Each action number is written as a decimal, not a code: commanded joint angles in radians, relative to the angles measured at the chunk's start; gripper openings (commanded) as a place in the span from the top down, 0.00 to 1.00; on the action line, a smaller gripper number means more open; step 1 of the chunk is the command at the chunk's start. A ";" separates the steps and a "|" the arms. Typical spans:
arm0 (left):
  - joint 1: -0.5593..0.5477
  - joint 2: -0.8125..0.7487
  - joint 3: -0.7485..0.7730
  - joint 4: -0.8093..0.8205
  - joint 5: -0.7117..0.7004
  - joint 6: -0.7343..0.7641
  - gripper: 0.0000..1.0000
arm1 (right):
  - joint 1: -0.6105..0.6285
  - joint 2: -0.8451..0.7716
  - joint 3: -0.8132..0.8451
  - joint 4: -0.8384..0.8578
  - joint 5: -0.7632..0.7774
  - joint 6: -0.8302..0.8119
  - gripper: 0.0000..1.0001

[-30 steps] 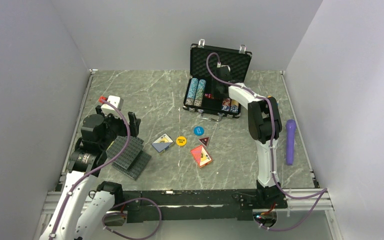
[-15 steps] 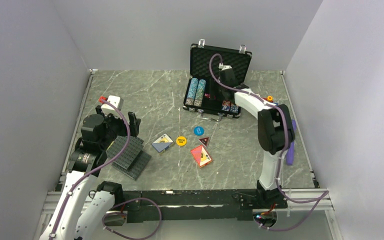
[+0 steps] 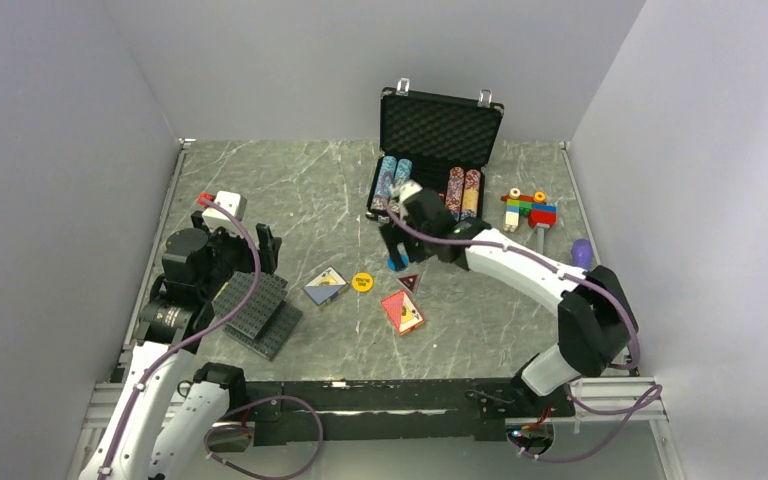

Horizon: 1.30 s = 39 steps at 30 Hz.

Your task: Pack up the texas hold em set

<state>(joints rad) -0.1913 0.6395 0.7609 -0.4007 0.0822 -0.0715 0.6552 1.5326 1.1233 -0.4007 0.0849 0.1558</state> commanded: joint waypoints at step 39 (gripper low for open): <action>-0.011 0.005 -0.003 0.052 0.056 -0.013 0.01 | 0.291 0.111 -0.222 -0.041 0.106 0.188 0.19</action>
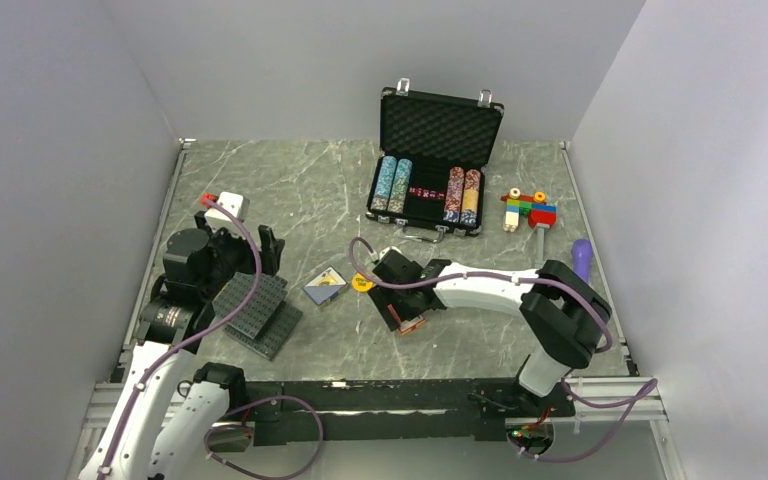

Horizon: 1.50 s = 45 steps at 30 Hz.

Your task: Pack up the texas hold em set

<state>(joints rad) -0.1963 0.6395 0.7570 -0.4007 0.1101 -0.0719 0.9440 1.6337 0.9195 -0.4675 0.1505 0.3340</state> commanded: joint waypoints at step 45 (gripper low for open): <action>-0.207 0.579 -0.018 0.578 0.952 -0.550 0.48 | 0.186 -0.377 0.189 0.159 0.069 -0.556 1.00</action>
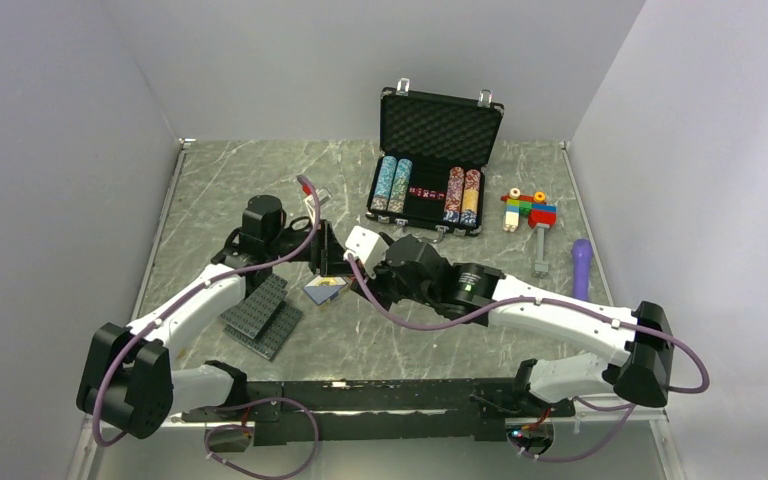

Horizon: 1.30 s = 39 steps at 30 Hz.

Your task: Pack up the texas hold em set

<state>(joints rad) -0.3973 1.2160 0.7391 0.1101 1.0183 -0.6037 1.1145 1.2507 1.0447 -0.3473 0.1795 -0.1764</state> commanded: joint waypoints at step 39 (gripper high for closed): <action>0.124 -0.402 -0.220 0.666 -0.128 -0.180 1.00 | -0.340 -0.089 -0.312 1.006 -0.592 0.759 0.20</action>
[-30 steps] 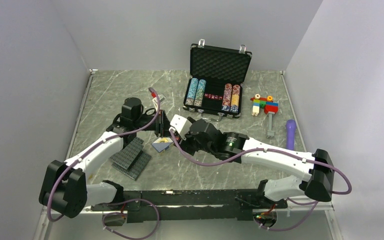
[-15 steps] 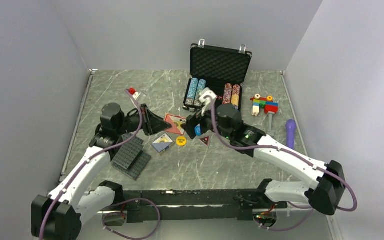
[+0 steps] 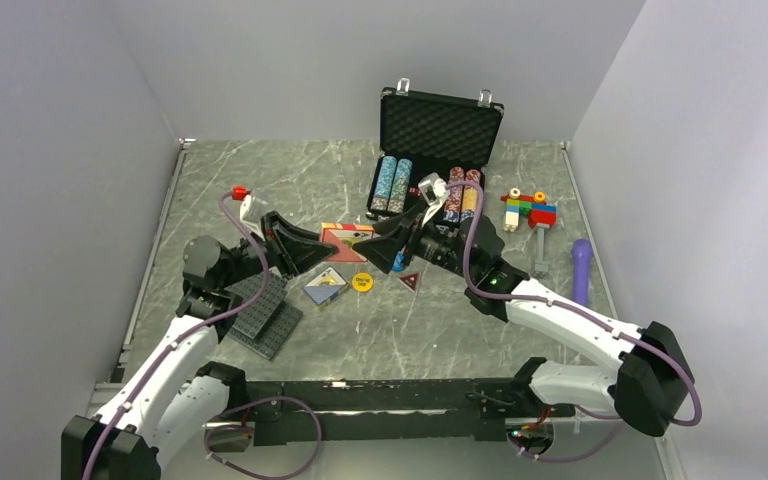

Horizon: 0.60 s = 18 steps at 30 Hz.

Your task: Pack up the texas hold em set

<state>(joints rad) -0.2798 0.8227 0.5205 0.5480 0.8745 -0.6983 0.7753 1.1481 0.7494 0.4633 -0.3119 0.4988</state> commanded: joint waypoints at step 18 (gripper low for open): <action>0.004 0.036 0.034 0.144 0.068 -0.047 0.91 | -0.007 0.045 0.001 0.260 -0.101 0.133 1.00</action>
<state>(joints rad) -0.2653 0.8673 0.4961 0.7719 0.9077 -0.8413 0.7677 1.1915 0.7296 0.6586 -0.4702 0.6174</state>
